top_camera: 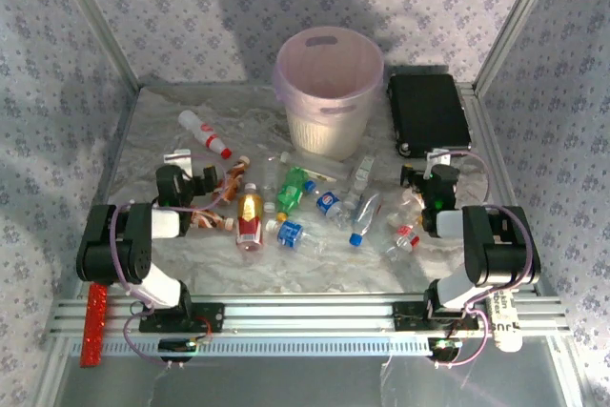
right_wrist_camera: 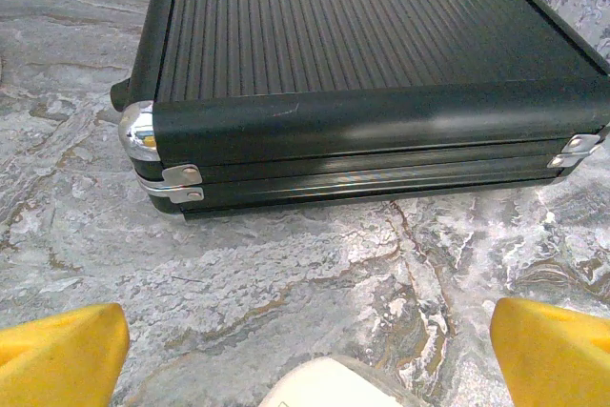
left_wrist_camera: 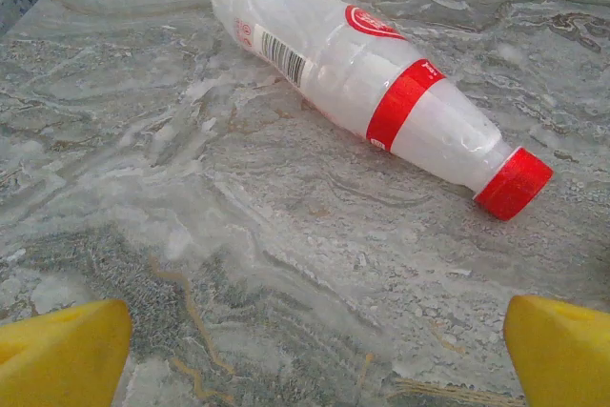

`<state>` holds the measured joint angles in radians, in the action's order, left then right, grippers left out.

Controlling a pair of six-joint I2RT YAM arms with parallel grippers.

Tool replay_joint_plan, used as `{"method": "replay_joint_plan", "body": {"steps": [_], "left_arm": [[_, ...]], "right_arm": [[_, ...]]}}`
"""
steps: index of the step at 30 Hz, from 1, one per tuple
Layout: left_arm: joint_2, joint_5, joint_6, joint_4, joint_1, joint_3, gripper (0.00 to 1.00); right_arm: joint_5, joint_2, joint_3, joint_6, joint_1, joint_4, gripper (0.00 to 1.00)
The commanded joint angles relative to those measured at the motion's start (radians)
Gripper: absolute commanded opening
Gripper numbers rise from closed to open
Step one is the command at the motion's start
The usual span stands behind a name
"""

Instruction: Put the plastic bottles in the bin

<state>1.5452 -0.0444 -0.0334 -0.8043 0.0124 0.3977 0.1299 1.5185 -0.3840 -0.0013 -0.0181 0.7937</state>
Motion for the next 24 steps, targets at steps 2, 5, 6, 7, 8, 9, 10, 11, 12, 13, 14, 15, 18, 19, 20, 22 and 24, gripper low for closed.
{"method": "replay_joint_plan", "body": {"steps": [2,5,6,7,8,9,10,11,12,13,14,15,18,19,20,22,24], "left_arm": [[-0.010,0.011,0.014,-0.003,0.001,0.020,1.00],[-0.010,0.012,0.014,-0.003,0.002,0.020,1.00],[-0.010,0.014,0.012,-0.002,0.003,0.020,1.00],[-0.011,0.014,0.012,-0.002,0.004,0.020,1.00],[-0.011,0.015,0.013,-0.003,0.004,0.020,1.00],[-0.011,0.015,0.013,-0.002,0.003,0.019,1.00],[-0.010,0.017,0.013,-0.001,0.006,0.020,1.00],[-0.011,0.019,0.011,0.001,0.006,0.021,1.00],[-0.011,0.024,0.009,0.001,0.009,0.021,1.00],[-0.011,0.026,0.009,0.001,0.010,0.021,1.00],[-0.011,0.029,0.007,0.001,0.011,0.020,1.00],[-0.010,0.032,0.007,0.001,0.015,0.020,1.00],[-0.011,0.037,0.003,0.002,0.017,0.021,1.00],[-0.011,0.037,0.003,0.002,0.017,0.021,1.00],[-0.008,0.036,0.003,0.004,0.018,0.023,1.00],[-0.009,0.039,0.002,0.004,0.019,0.023,1.00],[-0.009,0.041,0.002,0.005,0.019,0.023,1.00]], "right_arm": [[-0.007,0.000,-0.003,-0.009,0.002,0.018,0.99],[-0.006,0.000,-0.003,-0.009,0.001,0.018,0.99],[-0.007,0.000,-0.003,-0.009,0.002,0.018,0.99],[-0.006,0.001,-0.003,-0.009,0.002,0.018,0.99],[-0.007,0.000,-0.003,-0.009,0.000,0.018,0.99],[-0.006,0.000,-0.003,-0.009,0.001,0.018,0.99],[-0.007,0.001,-0.003,-0.009,0.001,0.018,0.99],[-0.007,0.001,-0.003,-0.009,0.001,0.018,0.99],[-0.007,0.000,-0.004,-0.009,0.001,0.018,0.99],[-0.007,0.001,-0.003,-0.009,0.001,0.018,0.99],[-0.006,0.000,-0.003,-0.009,0.002,0.018,0.99],[-0.006,0.000,-0.003,-0.009,0.002,0.018,0.99],[-0.007,0.001,-0.004,-0.009,0.001,0.018,0.99],[-0.006,0.000,-0.003,-0.009,0.001,0.018,0.99],[-0.006,0.000,-0.004,-0.009,0.002,0.018,0.99],[-0.009,0.001,-0.004,-0.007,0.000,0.016,0.99],[-0.009,0.000,-0.007,-0.008,-0.002,0.012,0.99]]}}
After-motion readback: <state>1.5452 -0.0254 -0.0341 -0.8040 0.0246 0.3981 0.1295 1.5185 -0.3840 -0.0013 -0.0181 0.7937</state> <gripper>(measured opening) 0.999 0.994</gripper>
